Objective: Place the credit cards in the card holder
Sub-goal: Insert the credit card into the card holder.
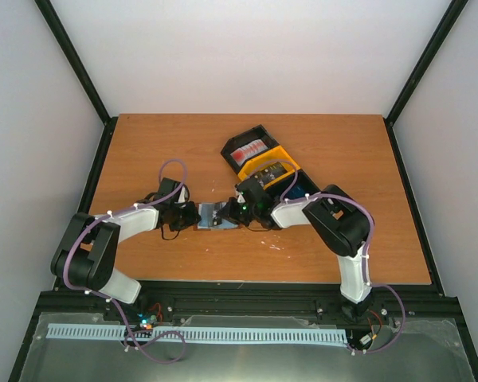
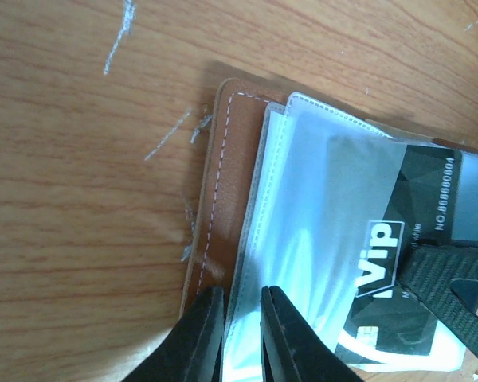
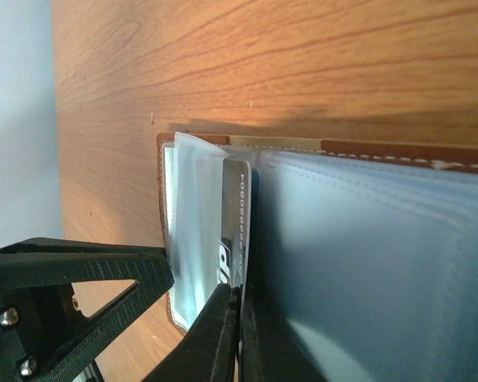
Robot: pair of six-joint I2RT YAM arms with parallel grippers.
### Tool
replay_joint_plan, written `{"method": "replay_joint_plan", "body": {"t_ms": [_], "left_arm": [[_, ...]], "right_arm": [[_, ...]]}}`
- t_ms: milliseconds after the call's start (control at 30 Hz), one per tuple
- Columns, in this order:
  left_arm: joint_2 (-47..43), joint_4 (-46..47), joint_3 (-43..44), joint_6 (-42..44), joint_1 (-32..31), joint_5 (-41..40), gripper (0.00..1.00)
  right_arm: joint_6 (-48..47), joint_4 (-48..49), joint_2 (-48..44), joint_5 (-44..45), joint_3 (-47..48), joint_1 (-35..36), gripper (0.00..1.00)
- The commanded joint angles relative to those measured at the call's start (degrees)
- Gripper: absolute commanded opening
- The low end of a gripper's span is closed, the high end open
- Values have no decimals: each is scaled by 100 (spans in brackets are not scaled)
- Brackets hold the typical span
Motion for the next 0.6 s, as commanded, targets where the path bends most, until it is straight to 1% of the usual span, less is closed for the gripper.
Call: {"method": "replay_joint_plan", "body": {"t_ms": [0, 200, 400, 567], "left_arm": [[123, -194, -157, 120, -26, -36, 17], [247, -155, -147, 111, -26, 16, 16], [247, -108, -157, 120, -26, 134, 18], [273, -85, -215, 78, -26, 192, 19]], "right_arm": [[-212, -296, -251, 581, -316, 33, 4], [-215, -228, -374, 597, -495, 36, 4], [45, 114, 4, 267, -363, 44, 4], [142, 135, 179, 398, -178, 154, 3]]}}
